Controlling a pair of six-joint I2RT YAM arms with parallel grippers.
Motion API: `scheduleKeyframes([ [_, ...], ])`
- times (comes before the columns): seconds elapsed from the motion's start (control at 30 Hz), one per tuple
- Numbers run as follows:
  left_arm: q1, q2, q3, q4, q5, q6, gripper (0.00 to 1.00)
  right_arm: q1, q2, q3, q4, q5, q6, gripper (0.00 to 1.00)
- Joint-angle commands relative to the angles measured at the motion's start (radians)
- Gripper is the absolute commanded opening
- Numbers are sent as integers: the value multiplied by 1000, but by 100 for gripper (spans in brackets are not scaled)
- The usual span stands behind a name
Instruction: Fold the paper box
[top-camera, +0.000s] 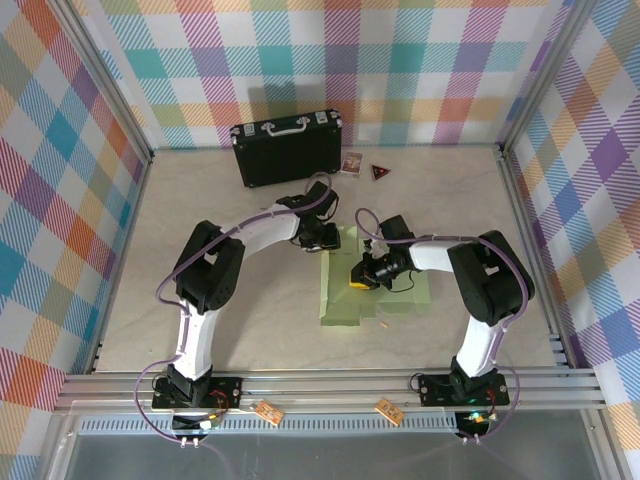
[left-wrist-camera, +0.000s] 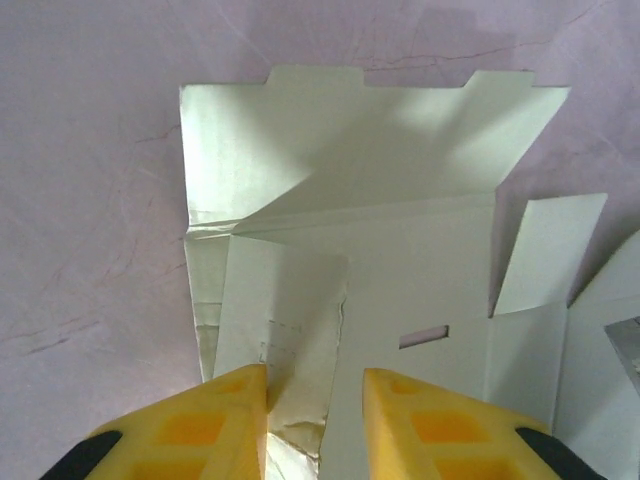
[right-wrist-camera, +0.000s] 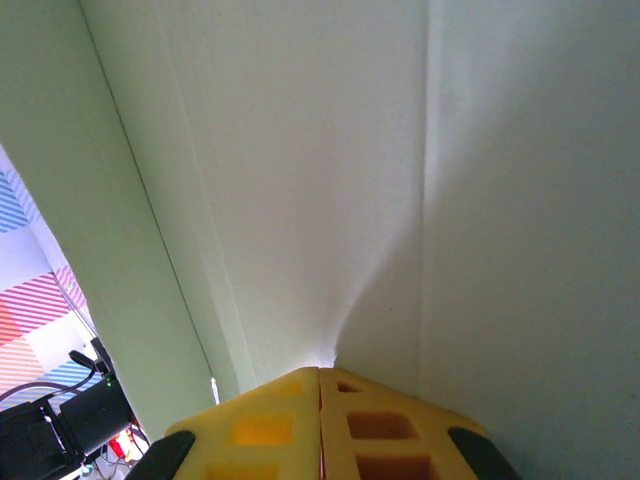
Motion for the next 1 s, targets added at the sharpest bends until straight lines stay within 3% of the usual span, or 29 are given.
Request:
scheduleKeyframes([
  [0.0,-32,-39,-78,89,198,-71,28,11,70,-17,-23,114,-4,9],
  [0.23,-35,-20,-192,314,264,-141,26,12,72,-15,-29,117,-8,9],
  [0.63,-79,-28,-295,399,141,-140,22,12,72,-10,-34,122,-10,10],
  [0.97,-106,-155,-398,386,74,-78,23,11,54,-7,-55,147,-24,11],
])
